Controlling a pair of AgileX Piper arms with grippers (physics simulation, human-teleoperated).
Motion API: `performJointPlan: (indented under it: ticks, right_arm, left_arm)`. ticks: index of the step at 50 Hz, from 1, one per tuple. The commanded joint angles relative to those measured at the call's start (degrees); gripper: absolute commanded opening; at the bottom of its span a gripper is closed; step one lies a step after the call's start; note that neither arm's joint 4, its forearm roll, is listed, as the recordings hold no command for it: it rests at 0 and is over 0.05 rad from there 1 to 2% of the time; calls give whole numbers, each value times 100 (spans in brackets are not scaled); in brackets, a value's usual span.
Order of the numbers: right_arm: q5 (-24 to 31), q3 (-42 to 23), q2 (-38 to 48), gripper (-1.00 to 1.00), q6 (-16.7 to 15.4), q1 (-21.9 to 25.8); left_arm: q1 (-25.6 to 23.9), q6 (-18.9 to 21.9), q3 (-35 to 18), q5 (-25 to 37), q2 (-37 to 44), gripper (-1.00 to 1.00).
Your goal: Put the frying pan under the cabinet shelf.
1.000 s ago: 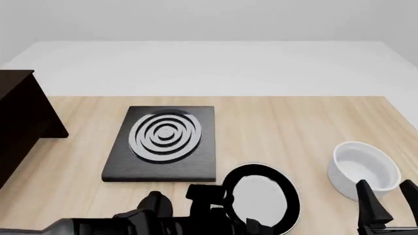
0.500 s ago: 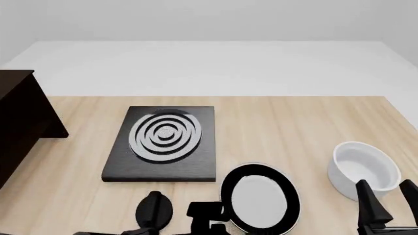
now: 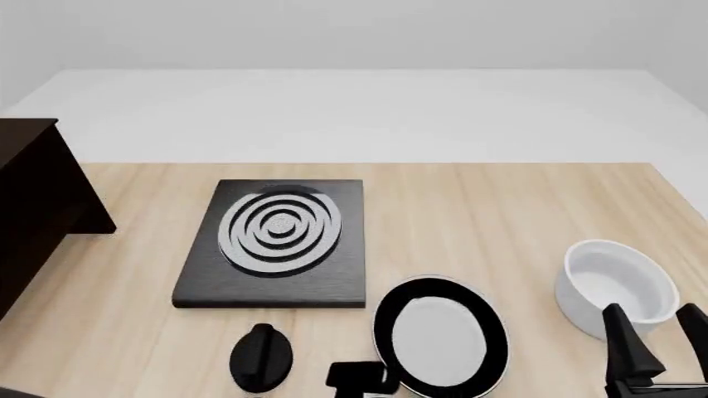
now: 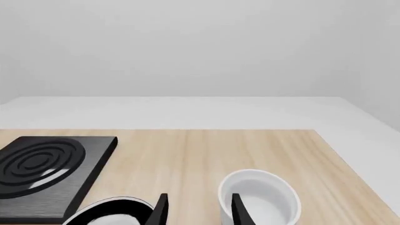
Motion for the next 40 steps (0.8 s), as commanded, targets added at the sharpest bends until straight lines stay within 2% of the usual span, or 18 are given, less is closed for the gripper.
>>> performJointPlan:
  ticks: [1,15,32,38,39,40]
  right_arm:
    - [-12,0,16,100,4,1]
    - [-7,0,7,100,4,1]
    - [-7,0,5,100,-2,2]
    - [-9,0,9,100,1,1]
    - [-7,0,6,100,-7,4]
    - [-8,0,8,100,-1,0]
  left_arm:
    - [-116,-125,-5,-254,246,100]
    - [-240,-262,-49,-450,453,100]
    - [-313,-240,-243,-525,670,100]
    - [-344,-328,-242,-667,809,100]
    - [-418,-536,-148,-865,896,100]
    - [-394,-529,-168,-858,927,100]
